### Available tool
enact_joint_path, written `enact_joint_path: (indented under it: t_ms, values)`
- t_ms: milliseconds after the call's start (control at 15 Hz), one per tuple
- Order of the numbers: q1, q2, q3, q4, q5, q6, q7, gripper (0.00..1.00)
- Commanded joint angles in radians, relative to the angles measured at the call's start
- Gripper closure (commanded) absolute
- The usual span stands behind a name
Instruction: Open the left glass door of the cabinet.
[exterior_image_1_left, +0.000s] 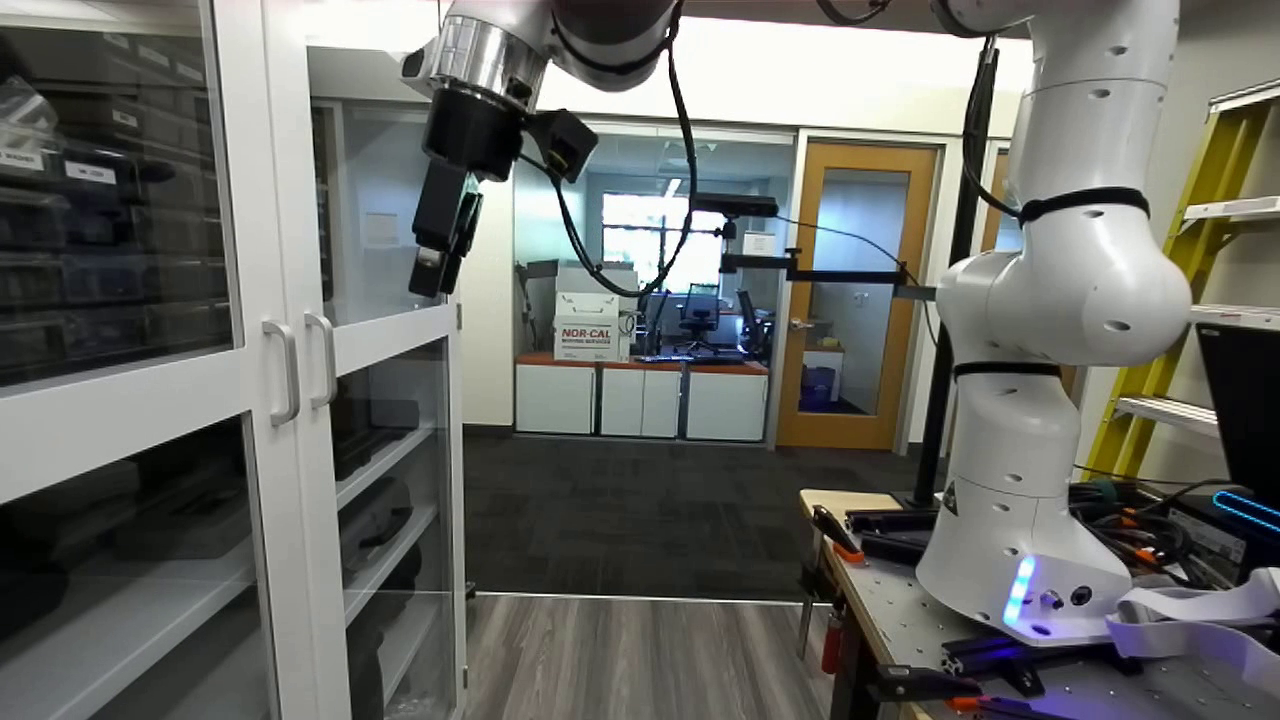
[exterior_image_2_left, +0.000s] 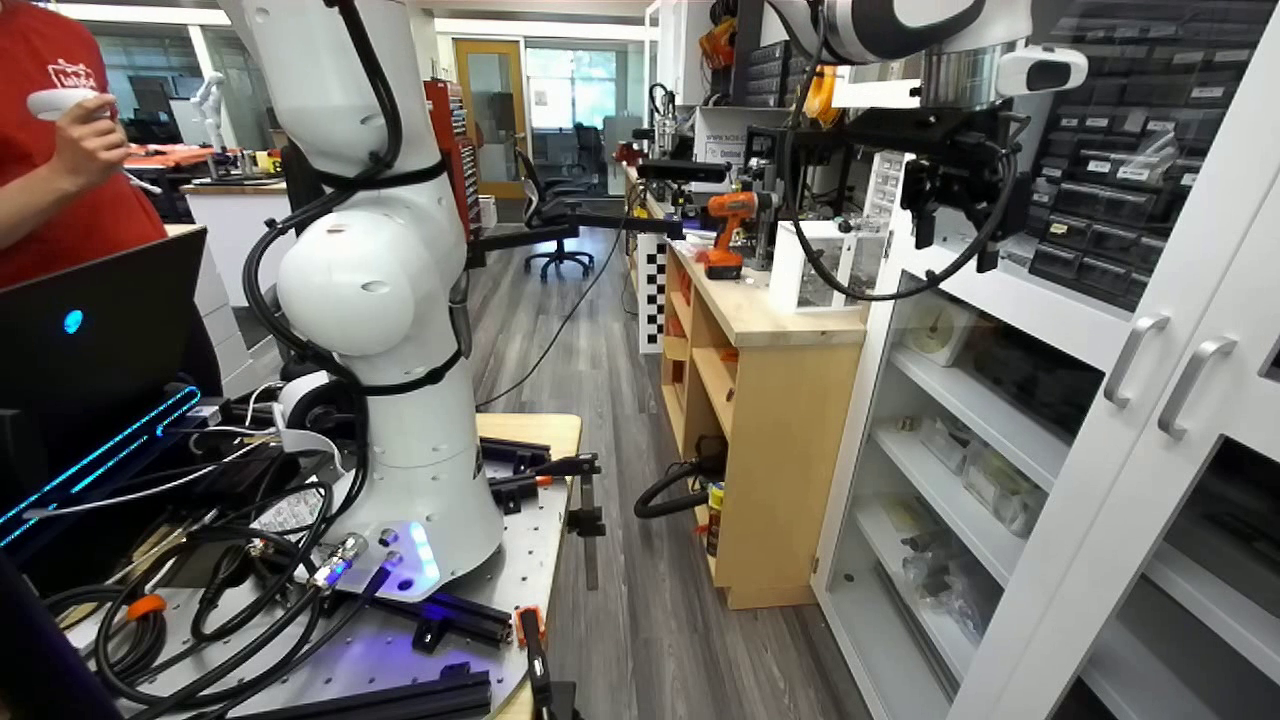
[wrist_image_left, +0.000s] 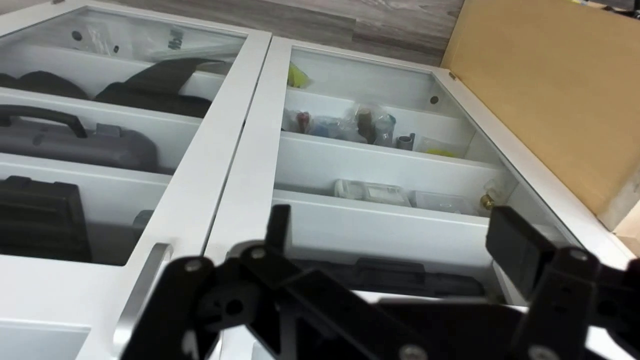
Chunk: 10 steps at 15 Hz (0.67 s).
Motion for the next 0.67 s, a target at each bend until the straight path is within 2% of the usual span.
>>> enact_joint_path:
  t_ms: [0,200,267,600]
  values:
    - [-0.021,0.01,-0.007,-0.015,-0.016,0.102,-0.032,0.0]
    - [-0.03,0.024,-0.016,-0.023,-0.007,0.179,-0.024,0.0]
    - [-0.024,0.026,-0.007,-0.003,-0.005,0.124,-0.012,0.0]
    - [-0.029,0.036,-0.011,-0.005,-0.005,0.152,-0.011,0.0]
